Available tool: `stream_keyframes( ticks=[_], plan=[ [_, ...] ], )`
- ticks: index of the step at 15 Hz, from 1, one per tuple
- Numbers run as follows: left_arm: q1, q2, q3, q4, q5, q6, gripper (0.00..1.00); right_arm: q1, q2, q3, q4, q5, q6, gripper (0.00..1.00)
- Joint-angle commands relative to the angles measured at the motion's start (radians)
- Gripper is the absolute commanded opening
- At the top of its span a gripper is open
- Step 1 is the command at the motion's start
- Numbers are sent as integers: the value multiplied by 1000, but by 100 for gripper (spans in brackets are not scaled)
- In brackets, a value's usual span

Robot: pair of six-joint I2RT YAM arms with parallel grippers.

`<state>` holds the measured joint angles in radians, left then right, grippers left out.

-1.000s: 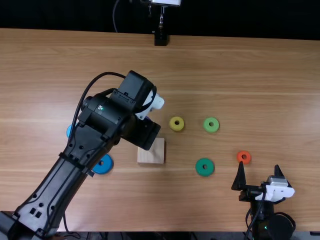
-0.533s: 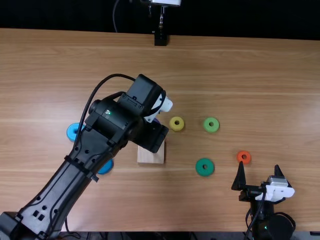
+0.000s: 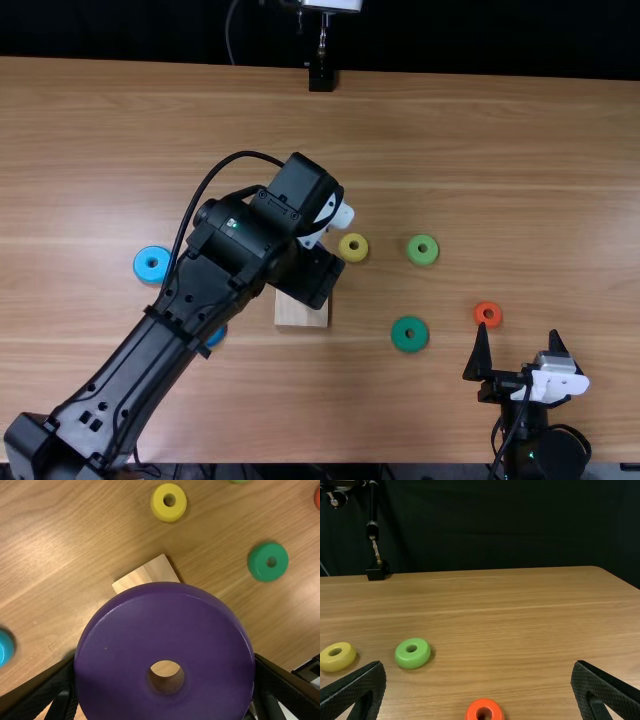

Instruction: Build the Hanoi tower: stack the rings onto the peg from bottom to top in this color order: purple, dark blue, light blue, dark green, light green, yellow, orange.

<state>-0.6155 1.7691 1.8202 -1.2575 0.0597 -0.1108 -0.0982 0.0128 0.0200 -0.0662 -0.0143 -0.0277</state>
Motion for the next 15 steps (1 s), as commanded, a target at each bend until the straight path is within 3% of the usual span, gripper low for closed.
stream_keyframes(
  ticks=[1,11,12,13,14,15],
  plan=[
    [-9,18,34,4,5,-9,0,3,-13,-5,-3,5,-2,100],
    [-23,61,33,4,7,-9,0,3,-13,-5,-3,5,-2,100],
    [-23,61,33,4,12,-7,13,3,-13,-5,-3,5,-2,100],
    [-21,61,31,4,18,-9,50,3,-13,-5,-3,7,-2,100],
    [-20,61,27,2,16,-11,100,3,-13,-5,-3,7,-2,100],
    [-16,61,25,-9,16,-11,100,3,-13,-5,-3,5,-2,100]
  ],
)
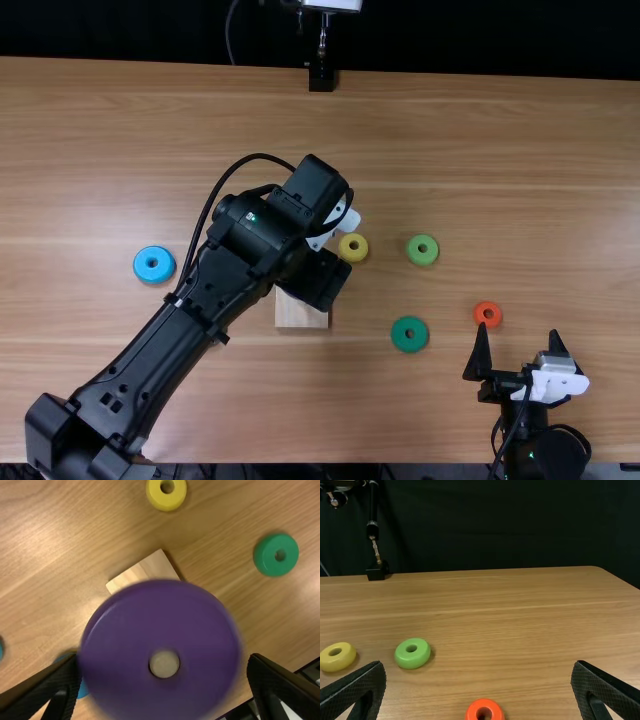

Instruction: Build the Hanoi tower: stack the rings onto the peg from bottom to top in this color order: purple, dark blue, light blue, dark green, light green, yellow, orange.

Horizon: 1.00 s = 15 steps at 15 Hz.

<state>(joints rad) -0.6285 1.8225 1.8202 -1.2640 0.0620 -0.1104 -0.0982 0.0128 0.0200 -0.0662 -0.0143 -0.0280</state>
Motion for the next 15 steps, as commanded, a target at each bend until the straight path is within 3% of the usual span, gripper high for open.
stream_keyframes(
  ticks=[1,6,11,15],
  plan=[
    [3,8,24,-6,13,-11,100,3,-13,-5,-3,5,-1,100],
    [35,-6,48,12,10,-2,100,3,-13,-5,-3,7,-1,100],
    [147,-81,126,14,12,2,100,3,-13,-5,-3,5,-1,100],
    [277,-190,71,95,13,6,100,3,-13,-5,-3,5,-1,100]
  ],
)
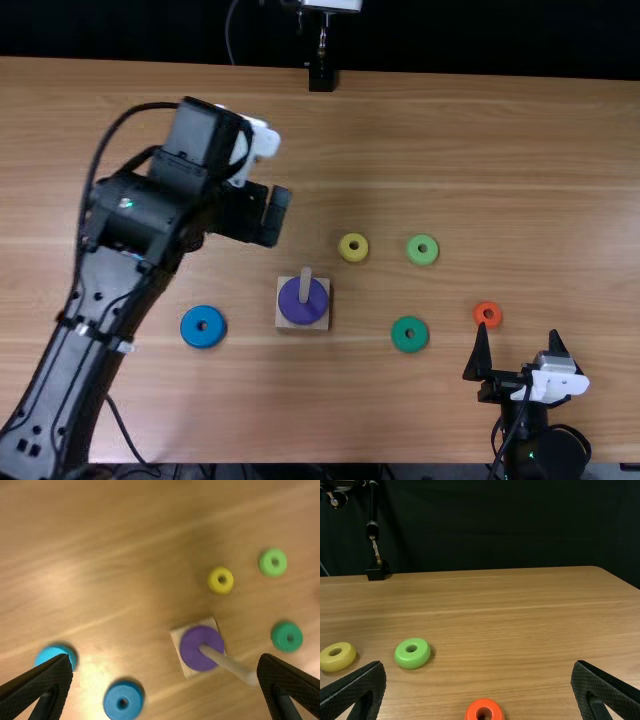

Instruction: Build the Hanoi tower: stack the rings onto the peg from bottom to top in this color order: purple, dark blue, light blue, dark green, light green, yellow, orange.

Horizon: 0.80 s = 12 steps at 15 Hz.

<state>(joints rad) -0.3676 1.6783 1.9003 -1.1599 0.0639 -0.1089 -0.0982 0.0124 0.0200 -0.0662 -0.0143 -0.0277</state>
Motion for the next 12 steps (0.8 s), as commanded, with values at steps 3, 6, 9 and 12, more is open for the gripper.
stream_keyframes(
  ticks=[3,6,9,12],
  plan=[
    [59,-158,-224,153,12,6,100,3,-12,-5,-3,5,-2,100],
    [119,-249,-418,280,10,6,100,3,-12,-5,-3,5,-2,100],
    [150,-302,-570,306,-5,8,100,3,-12,-5,-3,5,-2,100],
    [162,-342,-695,308,-29,11,100,3,-12,-5,-3,5,-2,100]
  ],
)
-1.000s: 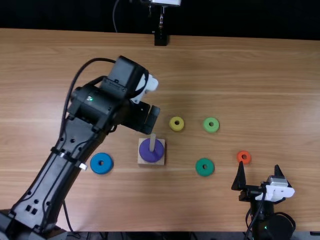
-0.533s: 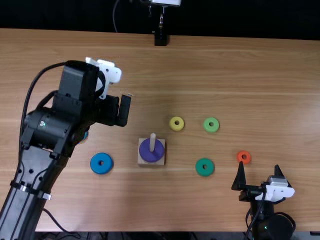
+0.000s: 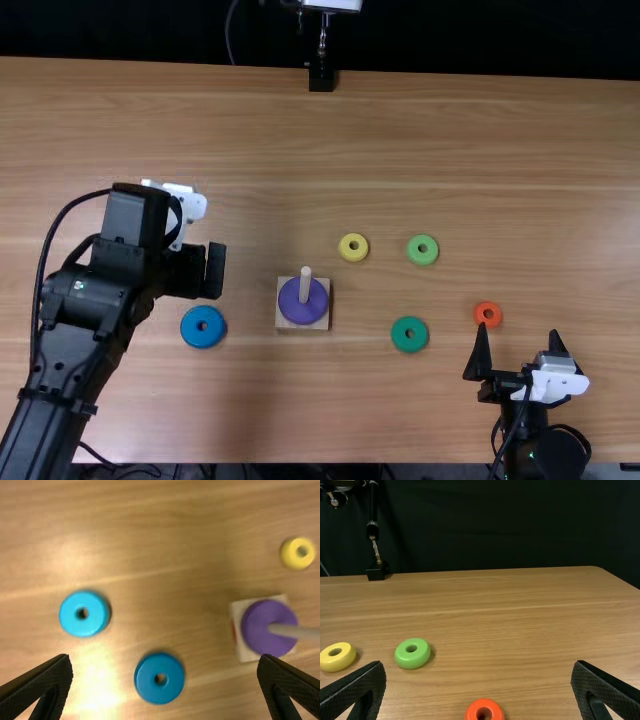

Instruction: Build the Hanoi tower: stack the rings onto the peg from bottom to top in this color order: purple, dark blue, light blue, dark green, light green, yellow, orange.

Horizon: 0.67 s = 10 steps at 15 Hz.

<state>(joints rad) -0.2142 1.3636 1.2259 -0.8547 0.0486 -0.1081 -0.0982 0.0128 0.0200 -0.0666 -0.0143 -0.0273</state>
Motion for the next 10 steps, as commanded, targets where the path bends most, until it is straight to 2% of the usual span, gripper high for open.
stream_keyframes(
  ticks=[1,2,3,4,5,10],
  plan=[
    [9,-34,-59,13,-45,14,100,3,-13,-5,-3,5,-2,100],
    [7,-35,-101,54,-93,46,100,3,-13,-5,-3,5,-2,100],
    [4,-47,-144,98,-130,95,100,3,-13,-5,-3,5,-2,100],
    [3,-67,-177,140,-137,139,100,3,-13,-5,-3,5,-2,100],
    [3,-72,-210,172,-137,154,100,3,-13,-5,-3,7,-2,100],
    [1,-139,-378,319,-122,154,100,3,-13,-5,-3,7,-2,100]
  ],
)
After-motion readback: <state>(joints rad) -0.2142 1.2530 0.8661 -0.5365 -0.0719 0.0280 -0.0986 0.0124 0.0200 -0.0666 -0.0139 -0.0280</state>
